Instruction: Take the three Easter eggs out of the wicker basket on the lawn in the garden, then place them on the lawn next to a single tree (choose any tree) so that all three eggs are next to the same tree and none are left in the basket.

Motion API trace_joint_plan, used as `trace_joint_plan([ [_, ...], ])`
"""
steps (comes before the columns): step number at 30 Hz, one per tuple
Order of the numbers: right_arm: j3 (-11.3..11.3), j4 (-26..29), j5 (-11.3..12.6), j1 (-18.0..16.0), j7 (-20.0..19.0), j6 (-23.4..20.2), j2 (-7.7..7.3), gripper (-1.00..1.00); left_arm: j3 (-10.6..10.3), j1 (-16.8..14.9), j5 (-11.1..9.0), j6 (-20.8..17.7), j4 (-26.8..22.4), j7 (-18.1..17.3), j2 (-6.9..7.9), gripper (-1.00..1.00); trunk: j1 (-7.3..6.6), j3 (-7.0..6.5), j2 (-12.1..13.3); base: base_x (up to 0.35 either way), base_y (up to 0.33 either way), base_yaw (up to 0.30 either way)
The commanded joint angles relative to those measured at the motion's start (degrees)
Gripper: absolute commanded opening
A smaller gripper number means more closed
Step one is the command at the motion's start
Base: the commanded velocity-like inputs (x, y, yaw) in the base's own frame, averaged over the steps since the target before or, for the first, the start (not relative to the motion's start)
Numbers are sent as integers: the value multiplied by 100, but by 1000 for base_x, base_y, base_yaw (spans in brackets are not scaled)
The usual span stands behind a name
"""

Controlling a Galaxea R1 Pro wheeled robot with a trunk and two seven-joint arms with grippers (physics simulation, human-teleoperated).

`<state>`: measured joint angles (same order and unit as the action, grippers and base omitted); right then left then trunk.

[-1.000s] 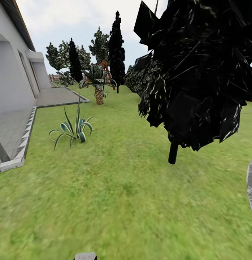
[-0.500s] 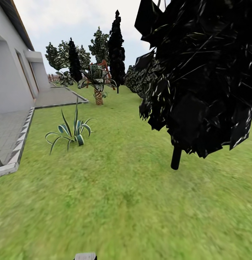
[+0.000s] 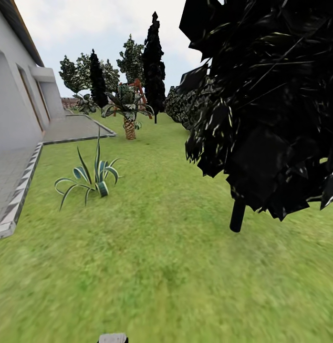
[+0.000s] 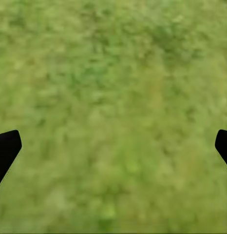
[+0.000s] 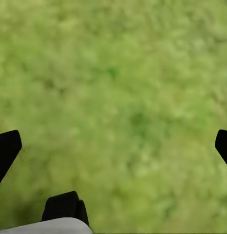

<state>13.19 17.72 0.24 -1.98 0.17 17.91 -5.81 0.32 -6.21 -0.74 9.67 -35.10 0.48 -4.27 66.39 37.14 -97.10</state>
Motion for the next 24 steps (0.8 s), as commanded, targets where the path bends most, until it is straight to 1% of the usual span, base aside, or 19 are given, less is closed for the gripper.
trace_joint_plan([
  [1, 8, -5, 2, -4, 1, 20, 1, 100, 3, -3, -7, 18, 4, 5, 1, 100, 3, 5, -2, 319, 90, 0],
  [12, 8, -5, 2, -4, 1, 20, 1, 100, 3, -3, -7, 18, 4, 5, -2, 100, 3, 5, -2, 302, 141, 0],
  [24, 8, -5, 2, -4, 1, 20, 1, 100, 3, -3, -6, 18, 4, 5, -3, 100, 3, 5, -2, 290, 183, 0],
])
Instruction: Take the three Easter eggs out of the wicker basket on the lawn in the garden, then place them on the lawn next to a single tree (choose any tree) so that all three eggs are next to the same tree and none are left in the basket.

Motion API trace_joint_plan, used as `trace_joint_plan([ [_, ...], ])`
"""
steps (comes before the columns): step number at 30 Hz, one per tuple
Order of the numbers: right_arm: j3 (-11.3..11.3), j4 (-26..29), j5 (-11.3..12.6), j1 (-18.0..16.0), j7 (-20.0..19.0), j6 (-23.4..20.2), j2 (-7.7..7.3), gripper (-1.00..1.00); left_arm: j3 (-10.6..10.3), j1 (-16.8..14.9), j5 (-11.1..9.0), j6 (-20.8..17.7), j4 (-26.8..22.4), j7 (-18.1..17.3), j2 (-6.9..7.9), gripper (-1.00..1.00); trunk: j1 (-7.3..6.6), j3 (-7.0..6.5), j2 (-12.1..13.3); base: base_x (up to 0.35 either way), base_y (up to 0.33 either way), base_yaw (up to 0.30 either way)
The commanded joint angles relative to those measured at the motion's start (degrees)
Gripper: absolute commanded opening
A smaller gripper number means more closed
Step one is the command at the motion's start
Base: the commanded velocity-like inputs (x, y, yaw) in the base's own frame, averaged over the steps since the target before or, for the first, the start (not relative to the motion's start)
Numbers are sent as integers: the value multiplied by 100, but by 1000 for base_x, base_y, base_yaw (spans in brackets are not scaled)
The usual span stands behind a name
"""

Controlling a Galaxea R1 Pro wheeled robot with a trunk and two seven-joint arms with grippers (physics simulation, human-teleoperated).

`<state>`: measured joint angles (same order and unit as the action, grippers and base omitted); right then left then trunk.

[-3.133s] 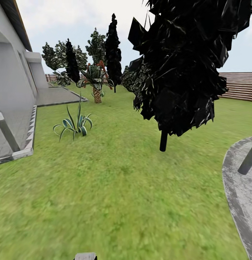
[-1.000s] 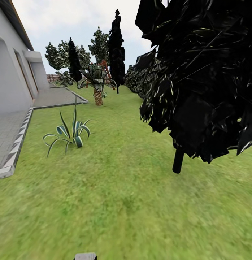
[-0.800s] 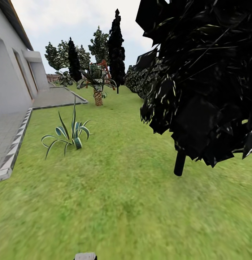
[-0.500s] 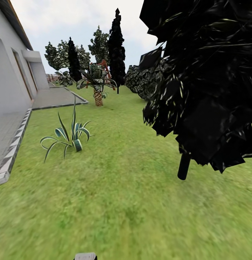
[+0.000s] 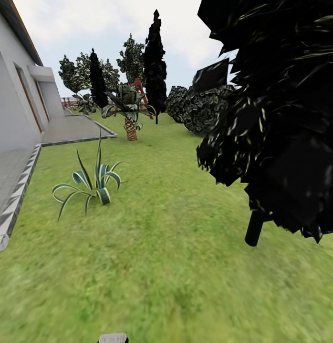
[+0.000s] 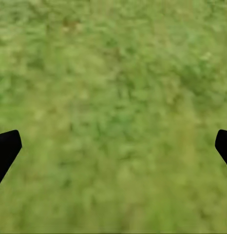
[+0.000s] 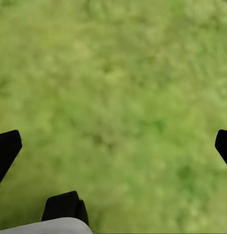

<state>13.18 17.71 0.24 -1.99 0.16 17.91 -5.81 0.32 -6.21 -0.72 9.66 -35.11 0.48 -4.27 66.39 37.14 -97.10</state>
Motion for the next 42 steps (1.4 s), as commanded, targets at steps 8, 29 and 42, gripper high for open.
trace_joint_plan([
  [8, 9, -4, 2, -3, 2, 20, 1, 100, 3, -3, -8, 19, 5, 5, -2, 100, 2, 5, -2, 288, 187, 0],
  [29, 9, -4, 2, -3, 2, 20, 1, 100, 3, -3, -7, 19, 5, 5, -2, 100, 2, 5, -2, 288, 187, 0],
  [42, 9, -4, 2, -3, 2, 20, 3, 100, 3, -3, -7, 19, 5, 5, -3, 100, 2, 5, -2, 289, 180, -7],
])
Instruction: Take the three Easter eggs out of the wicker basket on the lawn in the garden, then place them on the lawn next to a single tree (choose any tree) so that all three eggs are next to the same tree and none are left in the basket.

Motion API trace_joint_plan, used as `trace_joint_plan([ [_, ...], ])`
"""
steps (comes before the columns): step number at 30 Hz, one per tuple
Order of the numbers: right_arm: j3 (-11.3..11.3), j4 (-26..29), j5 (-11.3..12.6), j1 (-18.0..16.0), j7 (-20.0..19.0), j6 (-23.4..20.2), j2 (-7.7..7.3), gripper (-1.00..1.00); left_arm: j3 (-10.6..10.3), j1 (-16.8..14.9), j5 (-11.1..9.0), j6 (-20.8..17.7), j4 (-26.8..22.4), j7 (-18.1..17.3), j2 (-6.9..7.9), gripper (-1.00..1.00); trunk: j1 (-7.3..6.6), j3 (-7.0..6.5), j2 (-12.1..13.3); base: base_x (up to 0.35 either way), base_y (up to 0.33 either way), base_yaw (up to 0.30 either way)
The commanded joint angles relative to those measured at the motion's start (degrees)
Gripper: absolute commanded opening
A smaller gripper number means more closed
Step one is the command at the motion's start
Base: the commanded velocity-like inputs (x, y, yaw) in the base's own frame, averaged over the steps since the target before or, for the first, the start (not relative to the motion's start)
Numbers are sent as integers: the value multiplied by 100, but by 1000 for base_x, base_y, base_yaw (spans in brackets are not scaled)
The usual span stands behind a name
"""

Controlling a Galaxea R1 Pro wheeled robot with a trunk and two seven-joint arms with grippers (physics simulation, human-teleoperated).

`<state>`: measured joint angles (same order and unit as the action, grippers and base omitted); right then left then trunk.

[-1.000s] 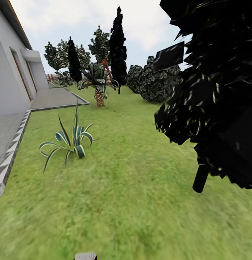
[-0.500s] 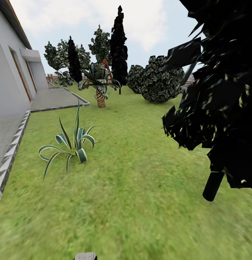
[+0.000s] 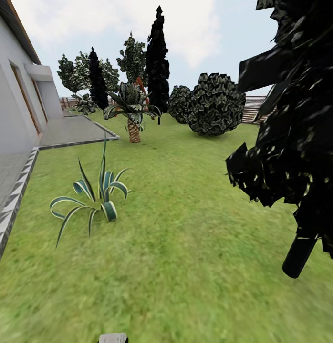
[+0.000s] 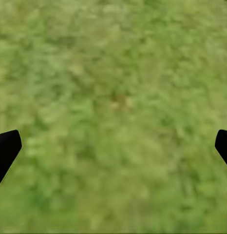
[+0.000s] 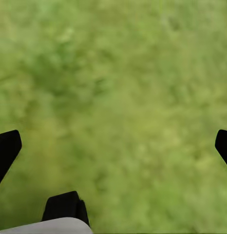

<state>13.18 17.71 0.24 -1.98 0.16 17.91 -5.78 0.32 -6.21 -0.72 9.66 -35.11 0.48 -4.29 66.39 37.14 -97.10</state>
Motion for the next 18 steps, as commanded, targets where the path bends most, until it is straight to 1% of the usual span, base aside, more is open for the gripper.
trace_joint_plan([
  [1, 9, -5, 2, -4, 2, 20, 1, 100, 3, -3, -7, 18, 4, 5, -1, 100, 2, 5, -2, 293, 164, -143],
  [9, 9, -5, 3, -4, 2, 19, -2, 100, 3, -3, -8, 18, 4, 5, 2, 100, 2, 5, -2, 294, 162, -207],
  [18, 9, -5, 3, -4, 2, 20, -2, 100, 3, -3, -7, 18, 4, 5, 1, 100, 2, 5, -2, 295, 162, -12],
])
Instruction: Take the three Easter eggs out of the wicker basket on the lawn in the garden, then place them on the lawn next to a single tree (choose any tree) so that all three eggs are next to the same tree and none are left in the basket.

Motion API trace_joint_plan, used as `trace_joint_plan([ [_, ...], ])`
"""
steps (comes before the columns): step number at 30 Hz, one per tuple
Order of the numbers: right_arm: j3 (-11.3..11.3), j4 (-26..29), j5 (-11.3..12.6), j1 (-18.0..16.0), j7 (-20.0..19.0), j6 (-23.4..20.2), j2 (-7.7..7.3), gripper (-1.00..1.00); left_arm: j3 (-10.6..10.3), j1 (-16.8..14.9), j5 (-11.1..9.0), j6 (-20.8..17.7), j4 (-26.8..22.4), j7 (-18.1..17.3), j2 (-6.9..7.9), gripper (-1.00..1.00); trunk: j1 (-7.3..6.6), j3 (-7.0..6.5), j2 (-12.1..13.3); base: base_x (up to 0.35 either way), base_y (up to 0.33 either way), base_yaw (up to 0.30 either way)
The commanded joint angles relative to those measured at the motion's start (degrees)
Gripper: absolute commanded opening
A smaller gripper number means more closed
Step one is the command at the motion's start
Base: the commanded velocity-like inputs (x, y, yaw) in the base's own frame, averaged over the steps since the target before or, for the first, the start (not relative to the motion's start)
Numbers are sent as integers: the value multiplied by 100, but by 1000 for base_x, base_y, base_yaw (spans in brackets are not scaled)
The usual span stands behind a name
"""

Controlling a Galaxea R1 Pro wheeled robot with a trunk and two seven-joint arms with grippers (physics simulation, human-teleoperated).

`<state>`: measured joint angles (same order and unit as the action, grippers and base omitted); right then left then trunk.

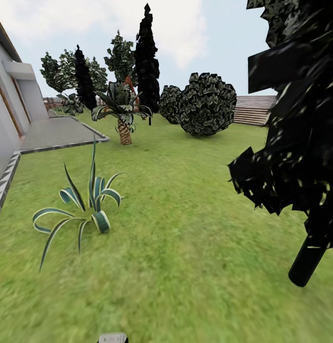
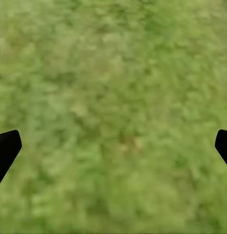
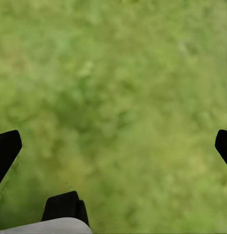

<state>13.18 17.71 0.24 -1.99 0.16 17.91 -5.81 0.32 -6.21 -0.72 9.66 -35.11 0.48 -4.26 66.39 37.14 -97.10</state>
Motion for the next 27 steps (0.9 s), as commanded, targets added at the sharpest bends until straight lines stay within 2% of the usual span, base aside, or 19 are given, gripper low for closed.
trace_joint_plan([
  [1, 9, -4, 2, -3, 2, 20, 1, 100, 3, -3, -7, 19, 4, 5, -1, 100, 2, 5, -2, 295, 162, 0],
  [9, 9, -4, 2, -3, 2, 19, 1, 100, 3, -3, -7, 24, 4, 5, -4, 100, 2, 5, -2, 303, 127, 0],
  [27, 9, -4, 2, -3, 2, 19, 1, 100, 3, -3, -7, 27, 4, 5, -5, 100, 2, 5, -2, 328, 5, 0],
])
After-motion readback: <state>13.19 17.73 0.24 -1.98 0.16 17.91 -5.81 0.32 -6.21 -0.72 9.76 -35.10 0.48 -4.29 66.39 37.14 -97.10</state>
